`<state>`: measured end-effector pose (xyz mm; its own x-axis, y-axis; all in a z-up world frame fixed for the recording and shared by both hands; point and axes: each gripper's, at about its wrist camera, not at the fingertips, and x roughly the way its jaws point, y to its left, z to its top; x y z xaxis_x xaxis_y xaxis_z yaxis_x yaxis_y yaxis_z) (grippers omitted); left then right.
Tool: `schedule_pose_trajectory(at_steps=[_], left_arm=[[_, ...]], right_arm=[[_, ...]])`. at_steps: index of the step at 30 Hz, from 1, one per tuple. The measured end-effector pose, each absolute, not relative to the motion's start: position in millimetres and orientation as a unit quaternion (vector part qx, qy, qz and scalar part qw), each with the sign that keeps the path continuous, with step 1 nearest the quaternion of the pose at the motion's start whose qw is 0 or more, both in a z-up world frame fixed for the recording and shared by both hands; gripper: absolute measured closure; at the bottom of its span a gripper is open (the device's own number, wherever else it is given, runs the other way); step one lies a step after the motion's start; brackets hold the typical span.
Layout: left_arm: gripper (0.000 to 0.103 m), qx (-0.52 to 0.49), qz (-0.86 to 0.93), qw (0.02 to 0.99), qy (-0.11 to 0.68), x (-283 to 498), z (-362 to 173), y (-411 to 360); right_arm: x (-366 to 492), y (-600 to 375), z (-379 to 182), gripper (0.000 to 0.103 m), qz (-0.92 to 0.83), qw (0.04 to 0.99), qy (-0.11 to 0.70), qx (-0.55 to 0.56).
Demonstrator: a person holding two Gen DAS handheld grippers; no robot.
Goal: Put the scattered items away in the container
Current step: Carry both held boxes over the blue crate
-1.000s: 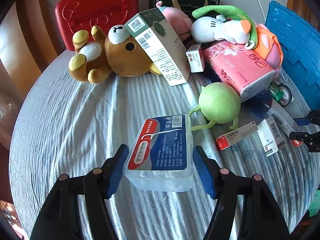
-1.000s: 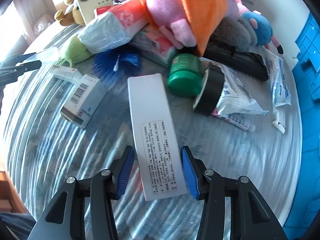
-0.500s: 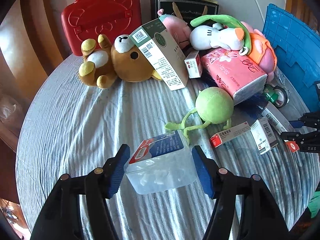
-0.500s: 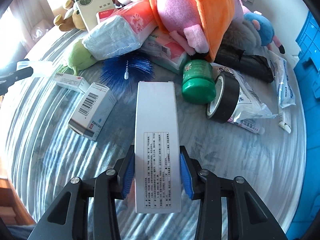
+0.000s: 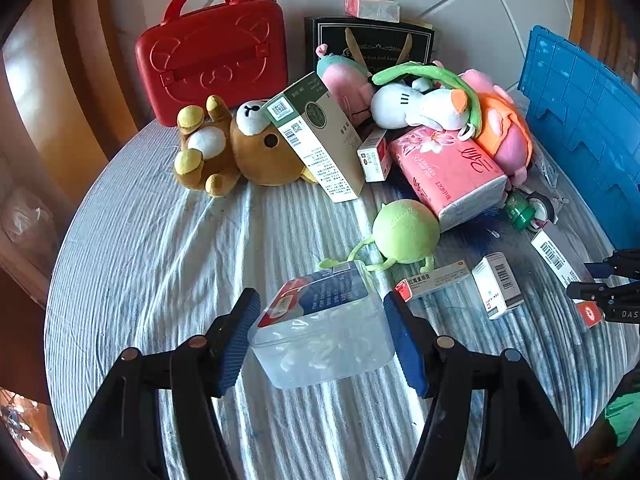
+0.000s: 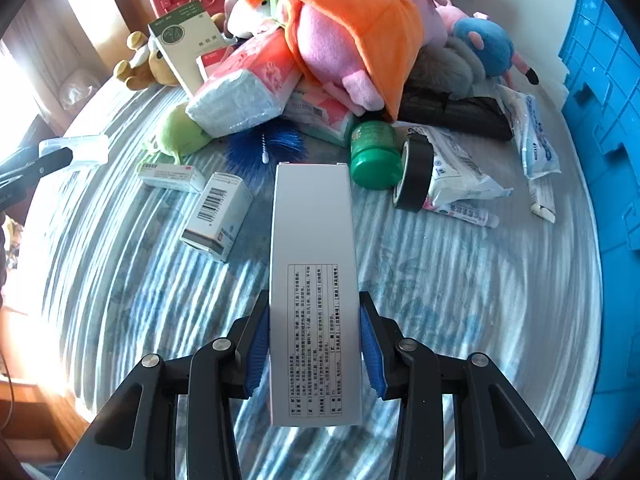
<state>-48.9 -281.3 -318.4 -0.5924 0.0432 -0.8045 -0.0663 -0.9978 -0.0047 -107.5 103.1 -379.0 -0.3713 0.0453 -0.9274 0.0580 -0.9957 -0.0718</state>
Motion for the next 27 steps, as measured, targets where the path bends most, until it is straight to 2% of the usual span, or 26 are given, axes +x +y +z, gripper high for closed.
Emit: schedule_pose_trajectory(at_steps=[9,27], left_arm=[[0.04,-0.426,0.905,0.02,0.005,-39.9,-265.9,-273.3],[0.04,-0.35,0.936,0.023,0.017,-34.8,-127.8,-226.0]], right_arm=[[-107.5,92.4,-320.0,0.063,-0.848,0.005,0.019,0.53],[-86.2,98.0,-186.9,0.063,-0.894,0.018,0.003,0.447]])
